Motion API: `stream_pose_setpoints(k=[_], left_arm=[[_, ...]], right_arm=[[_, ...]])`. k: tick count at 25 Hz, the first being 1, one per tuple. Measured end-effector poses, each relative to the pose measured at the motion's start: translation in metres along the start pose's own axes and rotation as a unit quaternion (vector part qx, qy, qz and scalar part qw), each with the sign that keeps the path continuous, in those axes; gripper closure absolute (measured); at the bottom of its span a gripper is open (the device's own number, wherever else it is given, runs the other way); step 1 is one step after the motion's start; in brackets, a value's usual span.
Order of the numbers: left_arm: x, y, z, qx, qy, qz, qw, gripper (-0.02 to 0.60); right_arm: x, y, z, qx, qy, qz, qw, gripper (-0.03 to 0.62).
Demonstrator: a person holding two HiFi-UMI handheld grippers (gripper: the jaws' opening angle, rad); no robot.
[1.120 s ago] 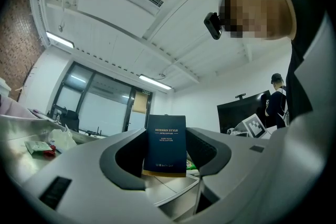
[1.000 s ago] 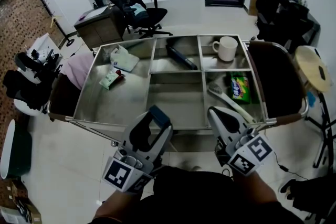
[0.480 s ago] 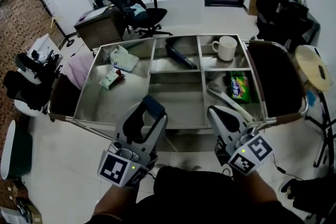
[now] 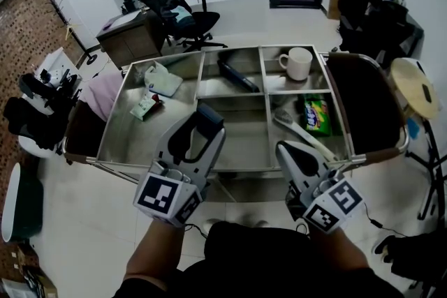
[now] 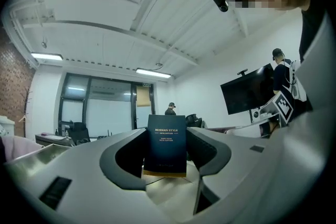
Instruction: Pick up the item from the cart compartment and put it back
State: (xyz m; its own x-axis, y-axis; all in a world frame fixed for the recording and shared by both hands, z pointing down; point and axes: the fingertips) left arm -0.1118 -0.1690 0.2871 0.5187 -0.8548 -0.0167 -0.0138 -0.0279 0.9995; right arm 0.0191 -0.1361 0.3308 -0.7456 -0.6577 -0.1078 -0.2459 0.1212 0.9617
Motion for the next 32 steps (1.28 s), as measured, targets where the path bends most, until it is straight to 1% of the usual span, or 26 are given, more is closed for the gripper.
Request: stream_pose_setpoints(k=[3, 6, 10, 13, 15, 19, 22, 26, 28, 32], left_arm=[[0.014, 0.005, 0.002, 0.027, 0.004, 0.024, 0.9993, 0.350], [0.024, 0.009, 0.002, 0.064, 0.007, 0.051, 0.9966, 0.350], [0.038, 0.018, 0.004, 0.115, 0.009, 0.083, 0.9899, 0.350], [0.049, 0.024, 0.009, 0.148, 0.006, 0.110, 0.9829, 0.350], [0.056, 0.030, 0.012, 0.175, 0.006, 0.131, 0.9757, 0.351], [0.069, 0.040, 0.016, 0.233, 0.011, 0.180, 0.9556, 0.351], [0.077, 0.052, 0.020, 0.249, 0.022, 0.222, 0.9425, 0.351], [0.087, 0.069, 0.022, 0.270, 0.041, 0.266, 0.9245, 0.351], [0.093, 0.077, 0.023, 0.284, 0.049, 0.283, 0.9150, 0.351], [0.102, 0.089, 0.027, 0.302, 0.065, 0.310, 0.8994, 0.350]], right_arm=[[-0.003, 0.002, -0.001, 0.005, 0.002, 0.003, 1.000, 0.579], [-0.004, 0.001, -0.003, 0.006, 0.005, 0.002, 1.000, 0.579], [-0.006, 0.002, -0.004, 0.006, 0.008, 0.001, 1.000, 0.579], [-0.006, 0.000, -0.004, 0.006, 0.008, 0.001, 1.000, 0.579], [-0.006, 0.000, -0.004, 0.006, 0.009, 0.001, 1.000, 0.579], [-0.005, 0.000, -0.005, 0.006, 0.009, 0.002, 1.000, 0.579], [-0.005, 0.000, -0.005, 0.006, 0.009, 0.001, 1.000, 0.579], [-0.005, -0.001, -0.006, 0.004, 0.010, 0.000, 1.000, 0.579], [-0.005, -0.002, -0.006, 0.004, 0.011, 0.000, 1.000, 0.579], [-0.005, -0.004, -0.006, 0.002, 0.012, -0.001, 1.000, 0.579]])
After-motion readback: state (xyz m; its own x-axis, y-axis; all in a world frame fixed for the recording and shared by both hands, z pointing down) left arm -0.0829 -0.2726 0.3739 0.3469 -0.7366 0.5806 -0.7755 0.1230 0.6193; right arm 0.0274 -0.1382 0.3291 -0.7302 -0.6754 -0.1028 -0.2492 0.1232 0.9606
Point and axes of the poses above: the fingertips, and each gripper's own axes: x forward along the fingers, z to its left, y out of its underside, and after that the axes turned 2 degrees about -x, right-handed
